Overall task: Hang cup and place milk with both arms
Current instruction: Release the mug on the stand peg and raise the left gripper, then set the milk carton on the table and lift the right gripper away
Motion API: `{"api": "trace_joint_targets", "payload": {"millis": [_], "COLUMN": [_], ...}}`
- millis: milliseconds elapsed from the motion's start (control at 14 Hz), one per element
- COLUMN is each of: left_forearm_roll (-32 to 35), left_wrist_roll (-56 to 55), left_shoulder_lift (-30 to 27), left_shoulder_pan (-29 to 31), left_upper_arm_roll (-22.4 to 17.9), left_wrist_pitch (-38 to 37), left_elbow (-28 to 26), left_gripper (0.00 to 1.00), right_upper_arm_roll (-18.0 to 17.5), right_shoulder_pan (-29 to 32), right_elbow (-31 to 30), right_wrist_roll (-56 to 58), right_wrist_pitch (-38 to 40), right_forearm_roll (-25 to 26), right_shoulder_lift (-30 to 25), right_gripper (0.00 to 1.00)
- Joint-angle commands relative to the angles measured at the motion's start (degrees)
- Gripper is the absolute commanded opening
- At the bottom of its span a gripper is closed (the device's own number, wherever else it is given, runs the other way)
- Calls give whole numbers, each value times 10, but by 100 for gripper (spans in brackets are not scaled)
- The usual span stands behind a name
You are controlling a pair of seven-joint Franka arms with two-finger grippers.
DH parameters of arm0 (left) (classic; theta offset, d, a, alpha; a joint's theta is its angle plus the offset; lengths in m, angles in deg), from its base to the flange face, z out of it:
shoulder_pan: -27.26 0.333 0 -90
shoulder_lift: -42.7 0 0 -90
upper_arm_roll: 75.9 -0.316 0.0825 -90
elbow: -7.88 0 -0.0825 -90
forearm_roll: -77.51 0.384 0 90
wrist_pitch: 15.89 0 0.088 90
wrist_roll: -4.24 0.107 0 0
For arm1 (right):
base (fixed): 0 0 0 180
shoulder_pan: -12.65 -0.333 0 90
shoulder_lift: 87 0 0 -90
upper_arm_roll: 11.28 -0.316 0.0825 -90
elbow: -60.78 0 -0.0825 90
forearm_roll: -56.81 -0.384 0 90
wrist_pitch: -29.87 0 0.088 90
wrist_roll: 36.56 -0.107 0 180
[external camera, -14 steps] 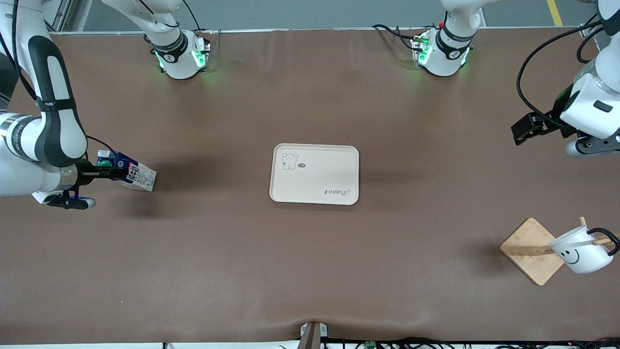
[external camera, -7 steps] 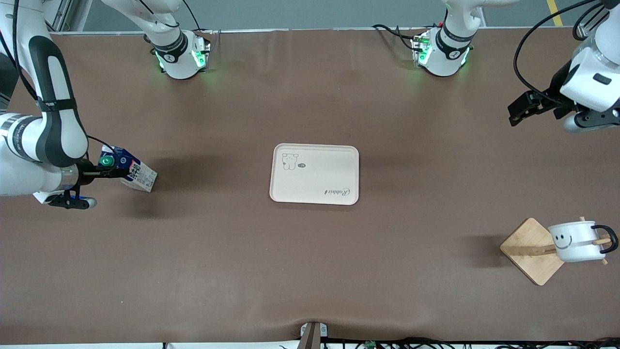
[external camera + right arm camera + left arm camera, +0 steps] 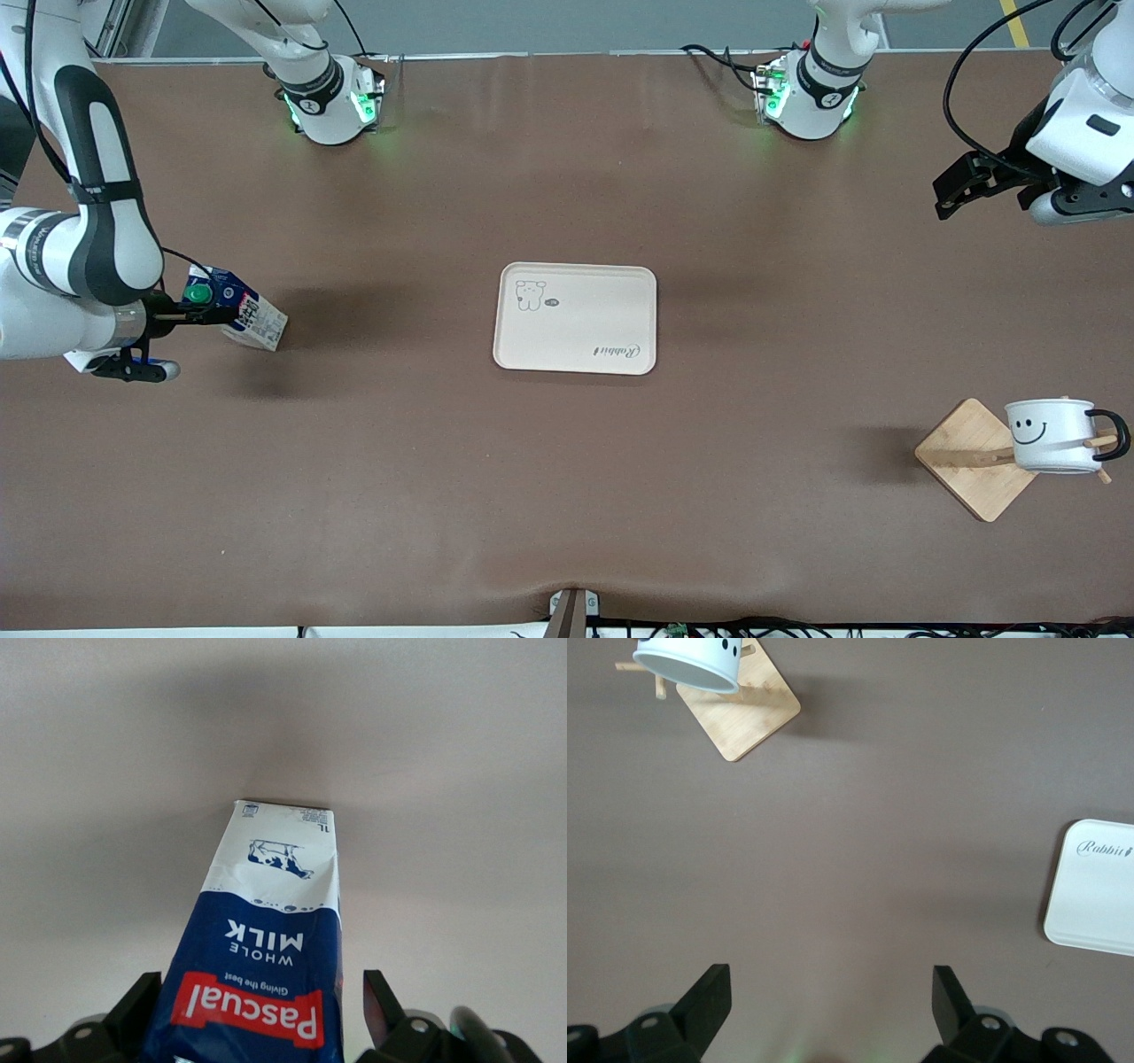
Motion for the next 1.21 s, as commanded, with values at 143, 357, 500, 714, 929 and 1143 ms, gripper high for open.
{"api": "trace_joint_targets", "payload": {"millis": [143, 357, 500, 714, 929, 1143], "left_forearm_roll": [-9, -8, -8, -3, -1, -7], "left_wrist_roll": [29, 30, 30, 32, 32, 32], "left_shoulder_lift": [-15, -16, -16, -15, -13, -9], "left_shoulder_pan": [11, 11, 11, 11, 11, 11], "left_upper_arm_roll": [-3, -3, -3, -3, -2, -2], "left_wrist_pitch": [9, 9, 9, 11, 21, 28], "left_elbow": [-8, -10, -9, -8, -7, -3], "left_gripper": [100, 100, 100, 100, 100, 100], "right_upper_arm_roll": [-9, -10, -10, -10, -12, -13], "right_shoulder_pan": [7, 7, 7, 7, 6, -1], "right_elbow": [-3, 2, 1, 1, 2, 18], "right_wrist_roll": [-2, -2, -2, -3, -6, -7], "right_wrist_pitch": [14, 18, 18, 23, 24, 28], "right_forearm_roll": [7, 4, 3, 0, -3, -3], "right_shoulder_lift": [-13, -13, -13, -13, -13, -13], "right_gripper": [100, 100, 100, 100, 100, 100]}}
